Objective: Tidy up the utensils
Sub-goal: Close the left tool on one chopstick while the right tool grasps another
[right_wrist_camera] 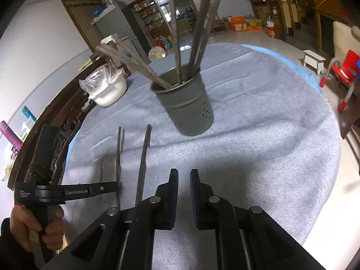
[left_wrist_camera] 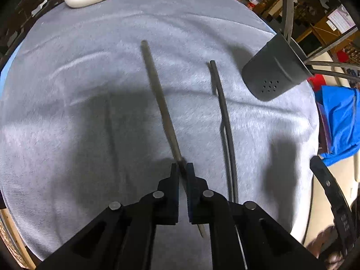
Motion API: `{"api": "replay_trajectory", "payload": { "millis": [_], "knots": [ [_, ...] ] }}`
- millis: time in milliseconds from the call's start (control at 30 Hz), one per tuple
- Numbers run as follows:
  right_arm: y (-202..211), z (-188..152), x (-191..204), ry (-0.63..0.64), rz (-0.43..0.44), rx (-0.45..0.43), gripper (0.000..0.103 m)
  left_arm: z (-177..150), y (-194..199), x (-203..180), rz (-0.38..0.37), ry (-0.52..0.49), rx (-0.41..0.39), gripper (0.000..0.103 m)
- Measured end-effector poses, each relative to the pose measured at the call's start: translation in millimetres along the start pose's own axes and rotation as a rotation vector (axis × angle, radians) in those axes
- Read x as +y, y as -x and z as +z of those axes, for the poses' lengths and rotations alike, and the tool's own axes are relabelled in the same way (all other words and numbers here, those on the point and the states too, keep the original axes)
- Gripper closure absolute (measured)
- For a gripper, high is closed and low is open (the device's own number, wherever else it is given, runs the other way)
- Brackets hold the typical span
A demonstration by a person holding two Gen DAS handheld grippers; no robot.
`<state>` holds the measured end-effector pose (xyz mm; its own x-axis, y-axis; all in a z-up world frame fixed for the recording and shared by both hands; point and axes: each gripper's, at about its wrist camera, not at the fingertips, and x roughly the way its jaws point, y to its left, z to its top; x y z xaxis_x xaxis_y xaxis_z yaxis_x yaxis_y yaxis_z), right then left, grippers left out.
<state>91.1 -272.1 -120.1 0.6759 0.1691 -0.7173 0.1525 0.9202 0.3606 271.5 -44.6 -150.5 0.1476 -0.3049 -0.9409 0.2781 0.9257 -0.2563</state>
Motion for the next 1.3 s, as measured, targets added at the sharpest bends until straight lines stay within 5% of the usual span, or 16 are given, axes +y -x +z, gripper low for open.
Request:
{"api": "replay_trajectory", "payload": {
  "millis": [300,600,733,900,1167,1300],
  "knots": [
    [-40.6,16.7,38.2,0.016,0.160,0.182,0.090,-2.3,11.2,45.5,-0.058,-0.056,0.066,0.097],
    [-95.4,30.5,69.5,0.060,0.105,0.307,0.090,1.5,34.6,82.1,-0.186,0.037,0.035,0.095],
    [-113.1,35.7,72.3,0.064,0.059,0.341,0.090,17.4,38.5,101.0,-0.183,0.149,0.022,0.055],
    [-135.8,37.6,75.5,0.077,-0.020,0.396,0.090,27.5,37.3,100.8,-0.177,0.211,0.036,0.055],
    [-140.9,43.0,58.8,0.026,0.021,0.390,0.093,30.1,18.3,81.8,-0.034,0.215,0.028,0.057],
    [-131.7,39.5,53.5,0.041,0.007,0.397,0.093,34.1,12.3,69.7,-0.001,0.162,0.037,0.084]
  ]
}}
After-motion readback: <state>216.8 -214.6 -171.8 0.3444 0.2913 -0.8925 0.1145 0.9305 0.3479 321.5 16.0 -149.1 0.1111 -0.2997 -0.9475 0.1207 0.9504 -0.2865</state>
